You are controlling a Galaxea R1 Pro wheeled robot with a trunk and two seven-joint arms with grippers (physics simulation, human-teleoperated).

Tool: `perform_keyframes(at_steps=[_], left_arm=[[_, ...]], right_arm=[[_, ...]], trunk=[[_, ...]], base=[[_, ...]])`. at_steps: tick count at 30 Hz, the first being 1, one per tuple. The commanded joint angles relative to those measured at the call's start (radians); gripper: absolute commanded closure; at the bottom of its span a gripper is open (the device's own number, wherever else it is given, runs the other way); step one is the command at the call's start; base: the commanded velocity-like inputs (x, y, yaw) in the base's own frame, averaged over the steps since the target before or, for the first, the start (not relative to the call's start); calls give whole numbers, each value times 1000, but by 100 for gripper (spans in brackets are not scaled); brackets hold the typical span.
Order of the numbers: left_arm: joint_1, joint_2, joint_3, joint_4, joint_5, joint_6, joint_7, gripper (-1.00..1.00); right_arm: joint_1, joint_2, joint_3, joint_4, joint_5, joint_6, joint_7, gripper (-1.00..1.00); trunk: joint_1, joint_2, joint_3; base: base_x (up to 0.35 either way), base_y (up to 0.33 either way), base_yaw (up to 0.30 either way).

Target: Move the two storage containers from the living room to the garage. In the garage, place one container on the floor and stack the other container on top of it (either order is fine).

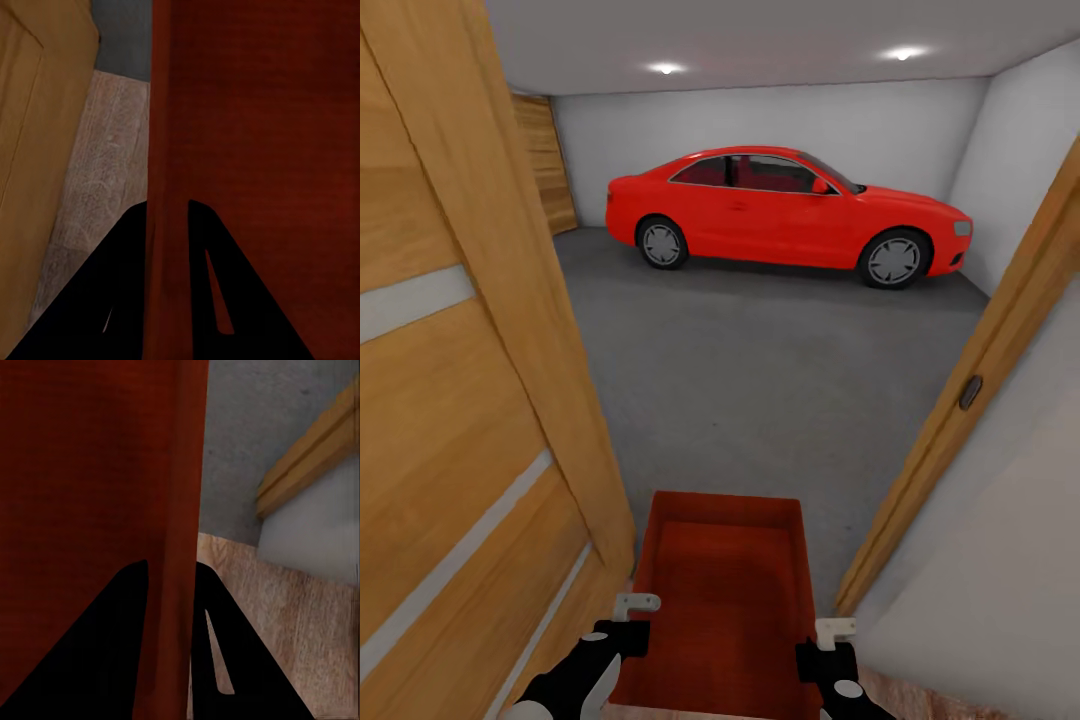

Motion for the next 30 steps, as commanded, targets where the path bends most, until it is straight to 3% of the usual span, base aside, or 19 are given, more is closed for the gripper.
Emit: perform_keyframes(at_steps=[1,18,23,30], left_arm=[[-1,2,-8,-5,17,6,7,100],[-1,2,-9,-5,17,7,8,100],[-1,2,-8,-5,17,7,7,100],[-1,2,-9,-5,17,7,6,100]], right_arm=[[-1,-3,10,53,-15,-4,-4,100],[-1,-3,10,53,-14,-3,-4,100],[-1,-3,10,53,-14,-2,-4,100],[-1,-3,10,53,-14,-2,-4,100]], trunk=[[0,-1,-1],[0,-1,-1],[0,-1,-1],[0,-1,-1]], base=[[0,0,-283],[0,0,-275],[7,26,-83],[98,246,-4]])
